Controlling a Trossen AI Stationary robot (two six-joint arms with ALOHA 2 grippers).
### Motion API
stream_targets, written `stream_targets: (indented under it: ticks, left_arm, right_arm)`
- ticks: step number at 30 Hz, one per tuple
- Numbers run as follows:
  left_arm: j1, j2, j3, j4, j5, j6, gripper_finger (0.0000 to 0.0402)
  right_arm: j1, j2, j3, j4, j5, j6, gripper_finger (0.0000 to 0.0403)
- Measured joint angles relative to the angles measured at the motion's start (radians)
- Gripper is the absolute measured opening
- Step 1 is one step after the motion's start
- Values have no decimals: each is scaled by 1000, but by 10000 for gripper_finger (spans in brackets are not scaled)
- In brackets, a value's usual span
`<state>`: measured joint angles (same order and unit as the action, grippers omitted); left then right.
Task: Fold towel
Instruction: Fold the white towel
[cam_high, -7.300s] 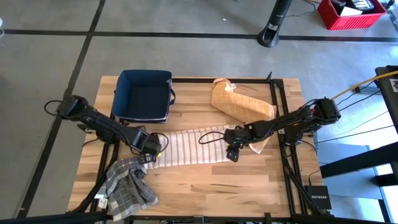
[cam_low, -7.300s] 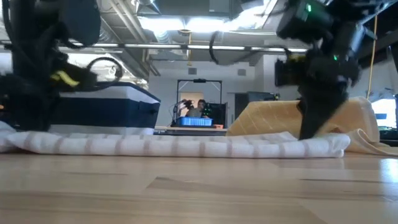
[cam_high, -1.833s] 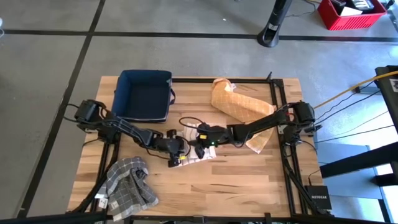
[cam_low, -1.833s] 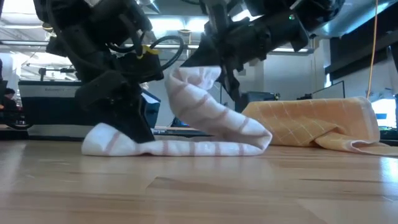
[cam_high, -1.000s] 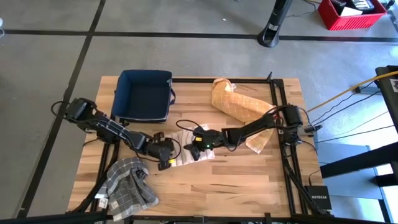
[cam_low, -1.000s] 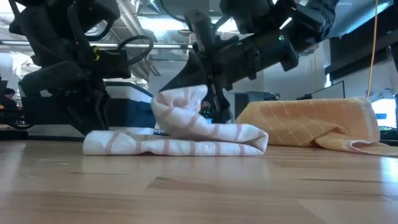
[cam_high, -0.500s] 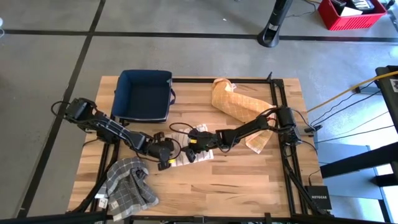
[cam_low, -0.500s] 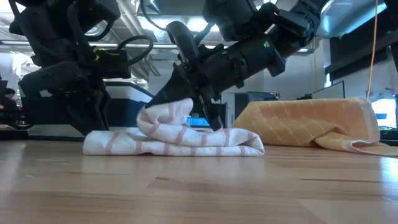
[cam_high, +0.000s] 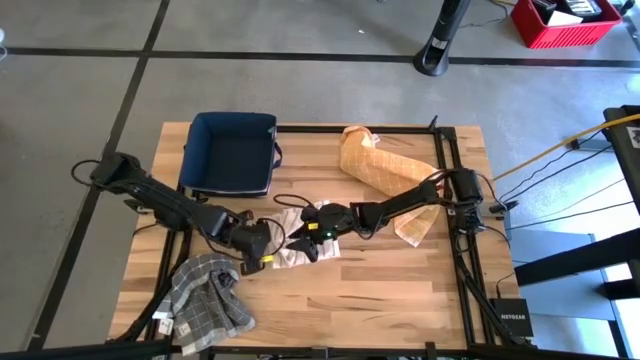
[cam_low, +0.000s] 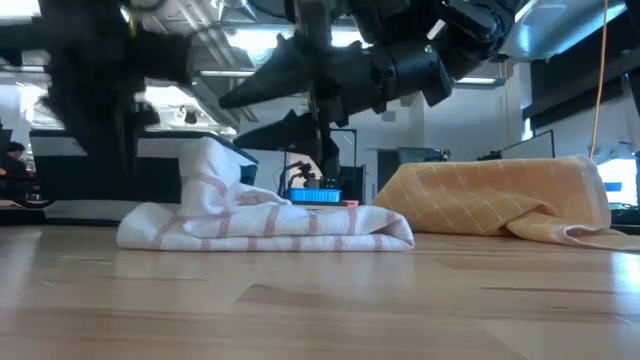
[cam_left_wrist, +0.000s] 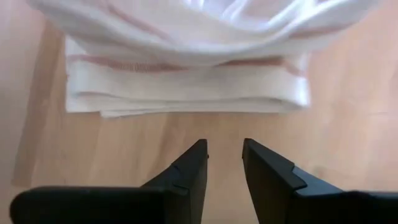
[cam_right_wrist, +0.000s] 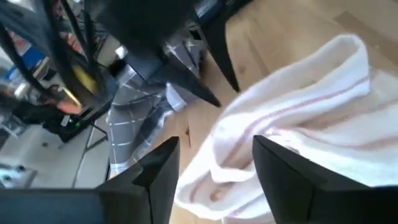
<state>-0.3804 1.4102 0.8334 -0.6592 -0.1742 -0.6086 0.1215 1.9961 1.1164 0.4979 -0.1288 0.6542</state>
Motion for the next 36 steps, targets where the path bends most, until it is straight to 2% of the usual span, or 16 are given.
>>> stream_targets:
  ticks: [2,5,8,10,12,14,18,23,26,30,34,36]
  left_arm:
    - [-7,-32,12,-3,-12,-8,95]
    - [-23,-72,13,88,-99,20,95]
    - [-28,-74,12,262,-242,99,95]
    - [-17,-52,-5,448,-301,168,95]
    - [2,-14,-25,606,-303,245,95]
    - [25,46,-29,691,-274,291,95]
    - [70,168,-29,720,-167,326,95]
    - [100,262,-29,682,-107,333,95]
    - [109,264,1,531,-104,320,95]
    - [91,205,78,274,-119,201,95]
    - [49,183,93,4,-110,72,95]
    - [30,168,94,-34,-111,7,95]
  right_arm:
    - [-5,-16,0,-44,-12,-51,212]
    - [-5,-68,-2,-163,-21,-128,213]
    - [-5,-140,0,-321,-12,-258,209]
    - [-1,-168,0,-431,-1,-374,207]
    - [11,-167,-2,-511,55,-453,207]
    - [20,-159,-25,-533,118,-515,207]
    - [23,-150,-92,-535,172,-573,206]
    - [16,-149,-154,-501,173,-576,206]
    - [16,-146,-178,-495,175,-572,206]
    - [16,-146,-196,-484,213,-556,206]
    - [16,-147,-199,-489,224,-555,206]
    - [16,-147,-199,-490,221,-555,206]
